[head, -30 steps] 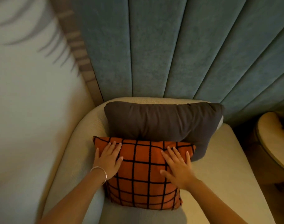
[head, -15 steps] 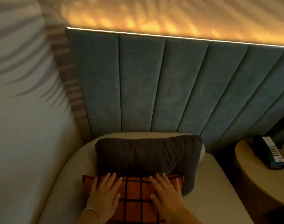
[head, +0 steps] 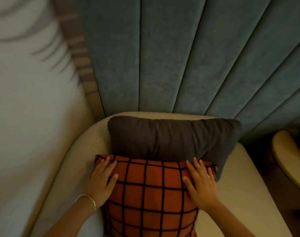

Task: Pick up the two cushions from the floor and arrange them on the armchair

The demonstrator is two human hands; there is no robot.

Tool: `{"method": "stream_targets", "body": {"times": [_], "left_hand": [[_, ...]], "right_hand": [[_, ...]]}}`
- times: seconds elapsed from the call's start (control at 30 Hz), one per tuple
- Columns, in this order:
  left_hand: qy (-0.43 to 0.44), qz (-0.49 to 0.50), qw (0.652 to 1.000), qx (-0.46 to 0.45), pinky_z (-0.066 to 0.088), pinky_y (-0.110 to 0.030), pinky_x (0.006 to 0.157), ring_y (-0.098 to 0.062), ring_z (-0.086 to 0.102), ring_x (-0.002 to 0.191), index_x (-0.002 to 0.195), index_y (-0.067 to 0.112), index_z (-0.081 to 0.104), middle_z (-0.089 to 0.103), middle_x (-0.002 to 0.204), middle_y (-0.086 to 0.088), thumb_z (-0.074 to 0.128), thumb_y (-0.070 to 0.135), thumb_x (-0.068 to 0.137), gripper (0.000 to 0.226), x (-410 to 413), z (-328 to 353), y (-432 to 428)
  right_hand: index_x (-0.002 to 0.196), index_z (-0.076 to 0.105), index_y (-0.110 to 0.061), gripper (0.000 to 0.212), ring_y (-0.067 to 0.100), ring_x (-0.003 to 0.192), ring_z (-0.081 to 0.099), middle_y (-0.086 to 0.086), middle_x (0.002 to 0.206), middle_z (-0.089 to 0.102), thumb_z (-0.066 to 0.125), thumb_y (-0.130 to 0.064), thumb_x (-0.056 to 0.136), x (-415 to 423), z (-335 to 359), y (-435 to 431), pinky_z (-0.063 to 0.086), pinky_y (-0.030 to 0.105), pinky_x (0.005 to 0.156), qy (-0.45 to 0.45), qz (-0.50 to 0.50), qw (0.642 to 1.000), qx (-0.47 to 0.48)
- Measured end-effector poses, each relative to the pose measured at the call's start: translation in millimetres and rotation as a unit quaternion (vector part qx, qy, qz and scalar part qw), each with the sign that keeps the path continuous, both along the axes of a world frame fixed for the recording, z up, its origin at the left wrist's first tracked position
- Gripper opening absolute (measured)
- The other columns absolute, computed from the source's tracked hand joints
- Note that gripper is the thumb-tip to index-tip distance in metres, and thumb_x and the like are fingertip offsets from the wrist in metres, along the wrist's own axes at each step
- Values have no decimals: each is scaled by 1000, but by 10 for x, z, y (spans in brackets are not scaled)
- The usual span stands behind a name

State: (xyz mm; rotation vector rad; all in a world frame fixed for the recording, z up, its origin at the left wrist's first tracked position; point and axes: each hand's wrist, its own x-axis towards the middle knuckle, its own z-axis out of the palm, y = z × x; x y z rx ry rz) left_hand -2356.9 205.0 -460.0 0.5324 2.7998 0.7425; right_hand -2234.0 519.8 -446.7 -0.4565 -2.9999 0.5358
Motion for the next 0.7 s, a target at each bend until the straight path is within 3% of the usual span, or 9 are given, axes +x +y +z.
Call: {"method": "stream_targets", "body": {"times": [0.1,0.2,0.23,0.33,0.4,0.43,0.47,0.57,0.7], "left_hand": [[-30,231,947,219,21,-35,112,-26,28,141,145,12,32,31,153,-9,49,31,93,57,-142,88,-50],[-291,376,765,435,44,-34,91,-22,55,113,120,17,56,57,129,-6,43,44,93,40,-154,75,112],[-326,366,751,442,47,-33,80,-19,60,100,114,19,58,64,114,-5,44,45,92,37,-77,52,201],[-318,337,782,418,46,-31,78,-18,61,97,127,16,52,64,115,-7,55,39,88,45,-45,-1,224],[-322,347,778,414,43,-32,86,-20,57,107,131,15,50,60,126,-7,56,41,87,52,-124,-29,103],[-330,349,769,423,42,-33,91,-20,56,109,132,15,49,58,128,-6,55,43,87,53,-151,-27,73],[-338,345,769,420,42,-35,93,-21,56,109,133,17,48,58,128,-6,54,44,87,54,-131,-16,103],[-362,312,793,377,44,-35,84,-18,57,95,134,21,45,59,116,-3,59,44,84,57,-19,87,242],[-308,346,814,351,47,-28,86,-29,56,113,110,11,57,63,116,-12,52,25,92,23,-83,365,-86]], "right_hand": [[145,26,-27,67,18,144,11,-2,154,20,38,-58,87,58,34,154,10,38,114,191,-155,954,-174],[145,27,-21,74,24,138,29,7,153,29,33,-65,85,69,-106,124,29,39,107,214,-377,767,-473],[144,30,-21,73,24,135,34,7,151,34,34,-64,86,56,-203,5,33,40,106,186,-371,730,-543],[139,39,-26,72,18,125,47,2,143,45,44,-65,78,44,-314,-46,41,41,102,143,-299,754,-568],[121,54,-34,51,10,118,50,-4,137,52,35,-64,84,48,-269,82,38,29,95,119,-311,772,-542],[110,58,-37,46,9,117,51,-10,128,57,29,-64,86,53,-263,140,36,25,92,130,-329,736,-577],[102,60,-39,48,10,112,55,-15,117,61,26,-68,85,59,-270,162,39,24,87,120,-328,745,-569],[95,59,-37,55,14,85,60,-10,94,63,26,-76,77,-32,-161,9,48,30,67,58,-335,687,-642],[98,57,-27,23,25,107,53,4,113,58,38,-40,94,106,145,241,38,36,83,128,-400,732,-537]]}}
